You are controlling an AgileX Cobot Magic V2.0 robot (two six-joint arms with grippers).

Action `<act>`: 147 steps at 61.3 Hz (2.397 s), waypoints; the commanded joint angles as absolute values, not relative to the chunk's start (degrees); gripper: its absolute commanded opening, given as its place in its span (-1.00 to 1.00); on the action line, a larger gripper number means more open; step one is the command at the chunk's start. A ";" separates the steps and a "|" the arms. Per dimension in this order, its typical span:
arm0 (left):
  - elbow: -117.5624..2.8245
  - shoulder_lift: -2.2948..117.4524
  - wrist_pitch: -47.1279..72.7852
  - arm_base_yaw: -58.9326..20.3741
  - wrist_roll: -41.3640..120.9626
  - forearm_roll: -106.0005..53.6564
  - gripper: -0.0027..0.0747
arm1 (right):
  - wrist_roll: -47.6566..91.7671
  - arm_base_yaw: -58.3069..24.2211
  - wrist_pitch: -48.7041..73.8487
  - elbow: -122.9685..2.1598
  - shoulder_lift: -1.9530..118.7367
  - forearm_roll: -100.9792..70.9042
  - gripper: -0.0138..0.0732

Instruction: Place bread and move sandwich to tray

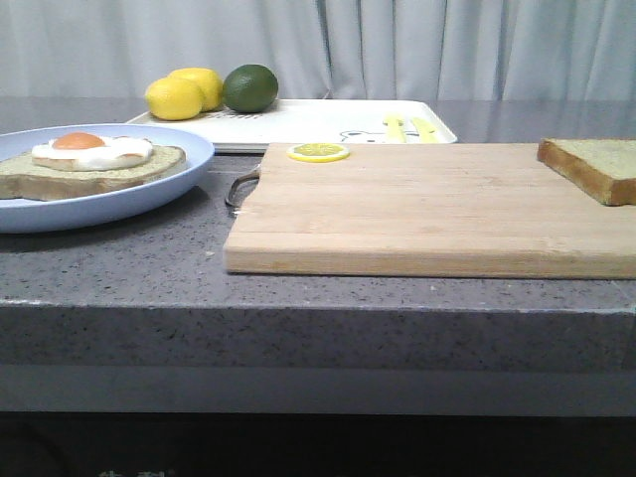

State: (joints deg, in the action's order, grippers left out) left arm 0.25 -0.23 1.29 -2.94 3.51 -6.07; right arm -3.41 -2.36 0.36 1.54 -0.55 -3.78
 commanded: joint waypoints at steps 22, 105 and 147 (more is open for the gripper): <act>0.30 -1.49 -2.92 -2.77 3.03 -6.53 -0.98 | -2.90 -2.03 -4.43 1.41 -1.60 -3.73 -0.84; -42.02 24.25 28.40 -2.77 3.03 -8.56 -0.98 | -2.96 -2.03 32.06 -40.76 23.20 -1.04 -0.84; -42.02 33.65 28.05 -2.77 3.03 -8.58 0.14 | -2.96 -2.03 35.42 -38.75 32.29 -1.09 0.44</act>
